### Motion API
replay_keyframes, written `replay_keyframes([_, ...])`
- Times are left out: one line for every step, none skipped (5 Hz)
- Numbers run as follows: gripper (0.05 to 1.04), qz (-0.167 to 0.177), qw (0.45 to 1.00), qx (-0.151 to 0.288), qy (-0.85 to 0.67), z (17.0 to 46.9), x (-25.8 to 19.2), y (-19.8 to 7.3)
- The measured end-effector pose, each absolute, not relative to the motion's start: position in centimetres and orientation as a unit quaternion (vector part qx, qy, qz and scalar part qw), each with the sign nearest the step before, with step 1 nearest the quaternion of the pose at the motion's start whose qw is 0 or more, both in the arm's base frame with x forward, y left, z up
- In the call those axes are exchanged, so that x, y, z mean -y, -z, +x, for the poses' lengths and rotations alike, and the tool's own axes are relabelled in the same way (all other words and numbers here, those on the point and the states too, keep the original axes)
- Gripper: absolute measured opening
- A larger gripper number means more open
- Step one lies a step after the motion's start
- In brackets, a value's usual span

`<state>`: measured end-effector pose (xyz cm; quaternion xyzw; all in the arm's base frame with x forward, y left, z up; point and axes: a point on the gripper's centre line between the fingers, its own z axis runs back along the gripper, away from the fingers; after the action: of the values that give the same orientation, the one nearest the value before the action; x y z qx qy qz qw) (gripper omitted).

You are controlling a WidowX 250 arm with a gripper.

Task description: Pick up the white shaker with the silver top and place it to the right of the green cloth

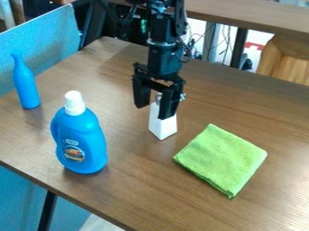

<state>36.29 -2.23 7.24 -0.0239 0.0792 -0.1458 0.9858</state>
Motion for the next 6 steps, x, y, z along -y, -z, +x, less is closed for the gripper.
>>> replay_keyframes([0.673, -0.019, 0.987, -0.076, 0.139, 36.4, 2.2, -7.2])
replay_keyframes([0.593, -0.009, 0.989, -0.074, 0.127, 36.2, 2.0, -7.4])
replay_keyframes([0.594, 0.019, 0.993, -0.047, 0.107, 36.2, 2.2, -9.7])
replay_keyframes([0.593, 0.043, 0.995, 0.035, 0.079, 36.3, 6.2, -13.9])
replay_keyframes([0.593, 0.034, 0.992, 0.101, 0.068, 34.7, 10.6, -16.6])
replay_keyframes([0.593, -0.006, 0.991, 0.109, 0.074, 32.2, 14.6, -16.0])
